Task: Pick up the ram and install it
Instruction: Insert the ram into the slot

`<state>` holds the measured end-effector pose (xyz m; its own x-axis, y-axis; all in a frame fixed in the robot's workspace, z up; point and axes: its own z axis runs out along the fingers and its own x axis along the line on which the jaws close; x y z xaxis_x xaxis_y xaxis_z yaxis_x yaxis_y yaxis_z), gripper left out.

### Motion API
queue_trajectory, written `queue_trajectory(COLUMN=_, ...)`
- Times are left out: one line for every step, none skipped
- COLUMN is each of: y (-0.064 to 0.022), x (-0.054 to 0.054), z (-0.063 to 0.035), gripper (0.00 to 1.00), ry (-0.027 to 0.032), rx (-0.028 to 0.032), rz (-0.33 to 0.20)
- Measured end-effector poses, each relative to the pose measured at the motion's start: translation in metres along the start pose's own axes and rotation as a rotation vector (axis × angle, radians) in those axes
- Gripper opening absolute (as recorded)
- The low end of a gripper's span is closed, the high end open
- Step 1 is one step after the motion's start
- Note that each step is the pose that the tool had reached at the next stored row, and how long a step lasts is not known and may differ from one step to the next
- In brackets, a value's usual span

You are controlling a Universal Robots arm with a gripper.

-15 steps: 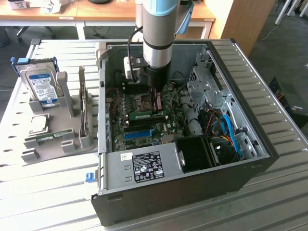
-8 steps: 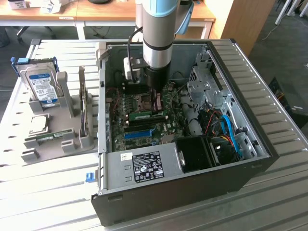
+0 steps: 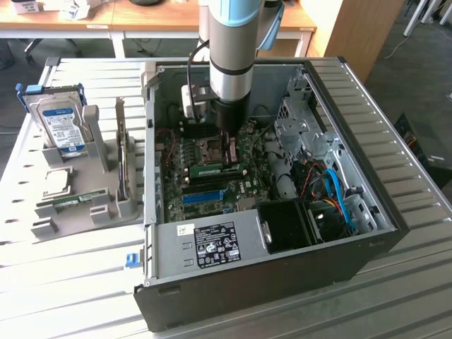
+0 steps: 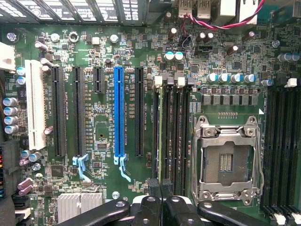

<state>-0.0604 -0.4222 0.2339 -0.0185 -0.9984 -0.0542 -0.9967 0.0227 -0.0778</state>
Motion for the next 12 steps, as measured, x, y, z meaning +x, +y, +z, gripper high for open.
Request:
queue_trajectory(y=0.0, x=0.0, z=0.0001, gripper=0.12, ry=-0.0002, rx=0.0001, rz=0.0)
queue_trajectory(y=0.0, x=0.0, z=0.0001, gripper=0.12, ry=-0.0002, rx=0.0001, rz=0.0)
queue_trajectory(y=0.0, x=0.0, z=0.0001, gripper=0.12, ry=-0.0002, rx=0.0001, rz=0.0)
queue_trajectory(y=0.0, x=0.0, z=0.0001, gripper=0.12, ry=-0.0003, rx=0.0001, rz=-0.001)
queue_trajectory(y=0.0, x=0.0, z=0.0002, gripper=0.12, ry=-0.0003, rx=0.0, rz=-0.001)
queue_trajectory(y=0.0, x=0.0, z=0.0002, gripper=0.12, ry=-0.0004, rx=0.0, rz=-0.002)
queue_trajectory(y=0.0, x=0.0, z=0.0002, gripper=0.12, ry=-0.0005, rx=0.0, rz=-0.003)
queue_trajectory(y=0.0, x=0.0, z=0.0002, gripper=0.12, ry=-0.0005, rx=-0.0001, rz=-0.003)
queue_trajectory(y=0.0, x=0.0, z=0.0003, gripper=0.12, ry=-0.0005, rx=-0.0001, rz=-0.004)
queue_trajectory(y=0.0, x=0.0, z=0.0003, gripper=0.12, ry=-0.0005, rx=-0.0002, rz=-0.005)
queue_trajectory(y=0.0, x=0.0, z=0.0003, gripper=0.12, ry=-0.0006, rx=-0.0003, rz=-0.007)
queue_trajectory(y=0.0, x=0.0, z=0.0003, gripper=0.12, ry=-0.0006, rx=-0.0003, rz=-0.008)
